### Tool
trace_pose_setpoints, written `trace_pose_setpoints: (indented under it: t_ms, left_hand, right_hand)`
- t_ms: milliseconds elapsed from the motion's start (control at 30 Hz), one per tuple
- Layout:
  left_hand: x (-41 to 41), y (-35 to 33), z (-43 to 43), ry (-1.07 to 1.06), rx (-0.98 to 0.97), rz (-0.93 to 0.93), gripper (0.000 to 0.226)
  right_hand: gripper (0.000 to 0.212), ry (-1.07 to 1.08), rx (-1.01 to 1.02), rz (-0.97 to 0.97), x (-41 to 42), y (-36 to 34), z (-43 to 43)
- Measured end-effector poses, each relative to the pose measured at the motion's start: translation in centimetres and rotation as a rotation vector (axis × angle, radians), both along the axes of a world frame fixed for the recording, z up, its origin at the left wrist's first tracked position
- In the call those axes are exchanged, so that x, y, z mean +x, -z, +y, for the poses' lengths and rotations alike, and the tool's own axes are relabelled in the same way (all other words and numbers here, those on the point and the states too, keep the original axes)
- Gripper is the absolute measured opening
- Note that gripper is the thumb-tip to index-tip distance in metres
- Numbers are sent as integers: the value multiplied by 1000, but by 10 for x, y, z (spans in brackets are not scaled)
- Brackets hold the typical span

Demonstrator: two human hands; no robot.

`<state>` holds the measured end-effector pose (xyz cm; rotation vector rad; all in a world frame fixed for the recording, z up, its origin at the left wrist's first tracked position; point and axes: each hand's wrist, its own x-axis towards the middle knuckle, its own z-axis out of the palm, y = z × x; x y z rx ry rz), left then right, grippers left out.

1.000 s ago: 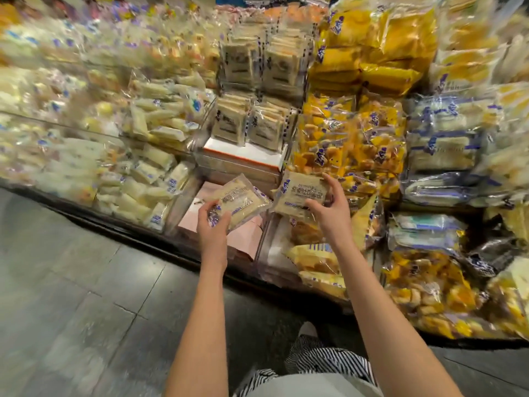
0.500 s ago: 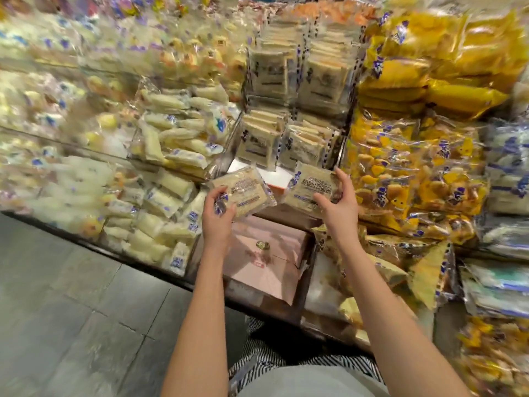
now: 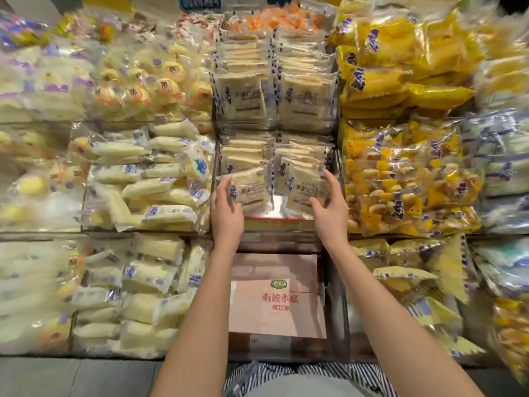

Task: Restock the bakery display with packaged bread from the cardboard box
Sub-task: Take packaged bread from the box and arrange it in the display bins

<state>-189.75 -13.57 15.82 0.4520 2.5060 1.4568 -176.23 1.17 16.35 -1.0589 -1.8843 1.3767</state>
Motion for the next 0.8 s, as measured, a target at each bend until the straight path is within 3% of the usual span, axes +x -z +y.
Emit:
trace_pose_setpoints:
  t_ms: [100, 267, 467, 600, 800]
  left_hand:
    - [-7, 4, 5, 94, -154, 138, 64]
    - [-14, 15, 20, 157, -336, 107, 83]
    - [-18, 32, 31, 123, -531, 363, 94]
    - [-28, 34, 34, 261, -574, 359, 101]
    - [-34, 34, 39, 221, -532, 382, 99]
  right_hand:
    - [65, -27, 84, -55, -18, 5, 7]
    - [74, 27, 196, -283, -39, 16, 14]
    - [90, -15, 364, -586, -46, 33, 12]
    - [97, -59, 445, -621, -46, 41, 15]
    - [100, -91, 481, -550, -49, 47, 32]
